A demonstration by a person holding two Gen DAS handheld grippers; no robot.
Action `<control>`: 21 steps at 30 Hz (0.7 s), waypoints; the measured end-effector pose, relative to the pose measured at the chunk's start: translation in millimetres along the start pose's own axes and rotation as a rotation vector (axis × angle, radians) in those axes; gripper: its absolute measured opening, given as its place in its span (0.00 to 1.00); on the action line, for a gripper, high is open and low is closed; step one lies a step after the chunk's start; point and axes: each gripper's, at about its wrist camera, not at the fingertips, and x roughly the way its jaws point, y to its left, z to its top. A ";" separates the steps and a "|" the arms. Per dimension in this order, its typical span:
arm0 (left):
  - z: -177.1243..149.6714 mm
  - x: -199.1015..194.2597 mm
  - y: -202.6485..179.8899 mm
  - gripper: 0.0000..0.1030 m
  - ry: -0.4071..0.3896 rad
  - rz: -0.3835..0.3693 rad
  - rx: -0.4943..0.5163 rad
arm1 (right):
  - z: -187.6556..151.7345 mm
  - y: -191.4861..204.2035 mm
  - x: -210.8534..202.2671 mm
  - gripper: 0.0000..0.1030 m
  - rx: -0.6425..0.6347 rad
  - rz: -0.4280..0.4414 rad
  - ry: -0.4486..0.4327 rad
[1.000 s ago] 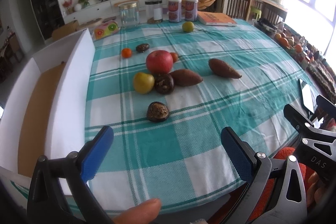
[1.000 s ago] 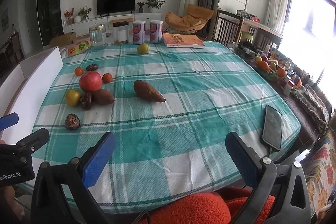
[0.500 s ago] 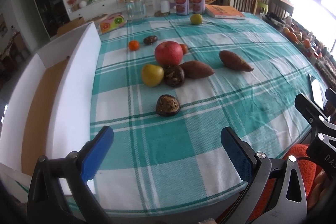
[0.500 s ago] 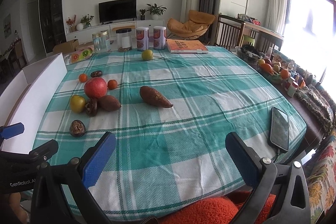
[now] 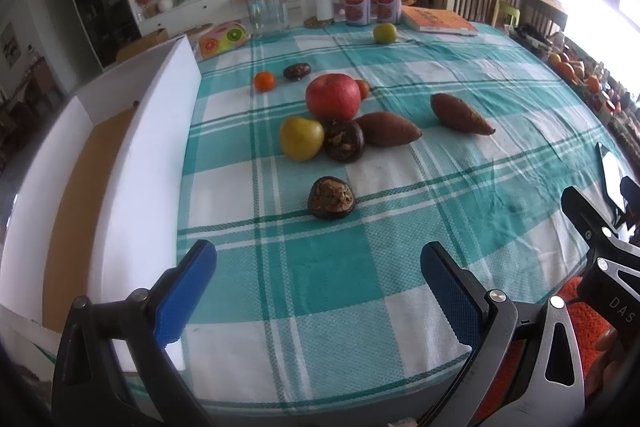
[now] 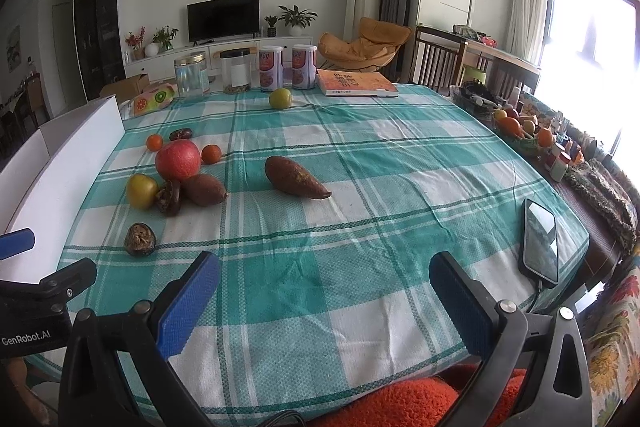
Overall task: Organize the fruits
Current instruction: 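Move both tools toward the fruit cluster on the checked tablecloth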
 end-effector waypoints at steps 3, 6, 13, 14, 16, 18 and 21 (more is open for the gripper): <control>-0.1 2.2 1.3 0.99 0.003 0.004 -0.004 | -1.2 1.0 1.4 1.00 -0.003 0.010 -0.007; -0.7 3.1 1.4 0.99 0.004 0.009 -0.005 | -4.0 1.9 4.6 1.00 -0.002 0.026 -0.006; -2.5 3.8 -0.5 0.99 -0.001 0.039 0.005 | -7.7 0.8 8.1 1.00 0.002 0.042 -0.016; -2.9 3.8 -0.9 0.99 -0.002 0.042 0.008 | -7.8 0.0 8.6 1.00 0.004 0.042 -0.016; -1.7 5.0 0.6 0.99 -0.002 0.044 0.008 | -8.1 -1.7 9.8 1.00 0.008 0.041 -0.015; -1.8 6.1 0.4 0.99 0.001 0.046 0.009 | -8.3 -3.4 11.1 1.00 0.012 0.040 -0.013; -2.6 8.1 0.7 0.99 0.006 0.049 0.009 | -7.9 -2.2 10.5 1.00 0.015 0.039 -0.010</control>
